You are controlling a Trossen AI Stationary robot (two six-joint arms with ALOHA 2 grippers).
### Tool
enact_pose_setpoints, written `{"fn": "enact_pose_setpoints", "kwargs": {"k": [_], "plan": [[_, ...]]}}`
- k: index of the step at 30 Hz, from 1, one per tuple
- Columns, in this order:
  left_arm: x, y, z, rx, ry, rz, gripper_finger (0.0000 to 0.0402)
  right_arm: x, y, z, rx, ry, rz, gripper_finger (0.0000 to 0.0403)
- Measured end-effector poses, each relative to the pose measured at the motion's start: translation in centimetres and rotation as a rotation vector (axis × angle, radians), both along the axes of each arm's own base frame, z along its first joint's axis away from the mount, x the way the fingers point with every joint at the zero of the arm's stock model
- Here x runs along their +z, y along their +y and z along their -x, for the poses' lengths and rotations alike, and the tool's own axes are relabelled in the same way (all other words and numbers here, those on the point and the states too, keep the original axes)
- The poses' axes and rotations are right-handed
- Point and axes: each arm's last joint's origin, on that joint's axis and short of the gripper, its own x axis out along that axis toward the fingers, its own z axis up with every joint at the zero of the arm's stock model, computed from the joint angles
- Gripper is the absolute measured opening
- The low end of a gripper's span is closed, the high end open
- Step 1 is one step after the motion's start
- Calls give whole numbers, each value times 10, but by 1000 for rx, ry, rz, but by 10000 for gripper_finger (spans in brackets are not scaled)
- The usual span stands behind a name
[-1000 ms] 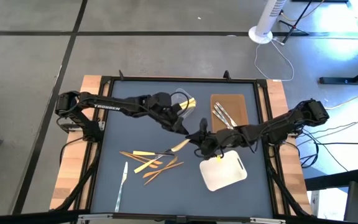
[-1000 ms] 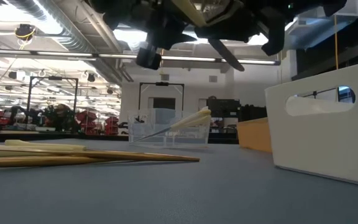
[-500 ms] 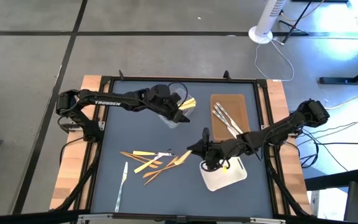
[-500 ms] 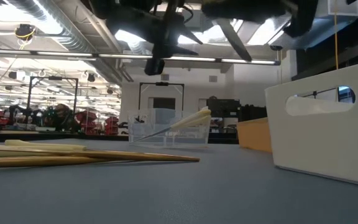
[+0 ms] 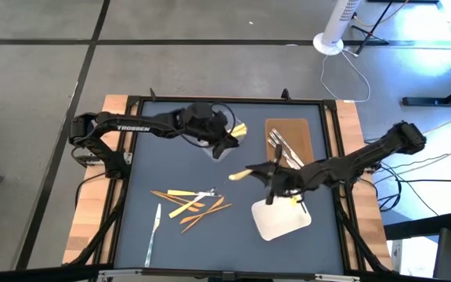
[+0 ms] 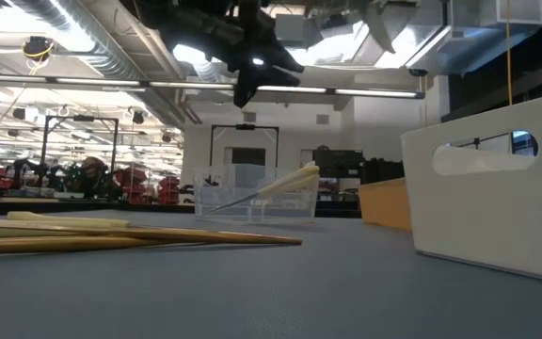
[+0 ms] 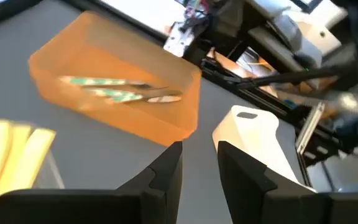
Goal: Sort silverware by color (type)
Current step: Put the yellow knife into the transparent bin
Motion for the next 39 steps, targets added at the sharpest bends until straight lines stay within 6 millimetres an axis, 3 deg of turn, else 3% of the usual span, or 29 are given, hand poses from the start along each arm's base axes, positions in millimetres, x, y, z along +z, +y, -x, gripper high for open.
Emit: {"fn": "enact_pose_setpoints", "kwargs": {"k": [10,15,27,39], "plan": [[13,-34,-12,-92,-151,-240,96,41,-18,41,-4,-126,-143,17],[26,-48,-16,-91,-289,-287,96,51,-22,51,26,-176,-221,17],[46,-67,-19,-30,-484,-326,96,48,-21,50,32,-164,-320,17],[47,-95,-19,-139,-517,-564,96,29,-18,32,2,-81,-308,17]]}}
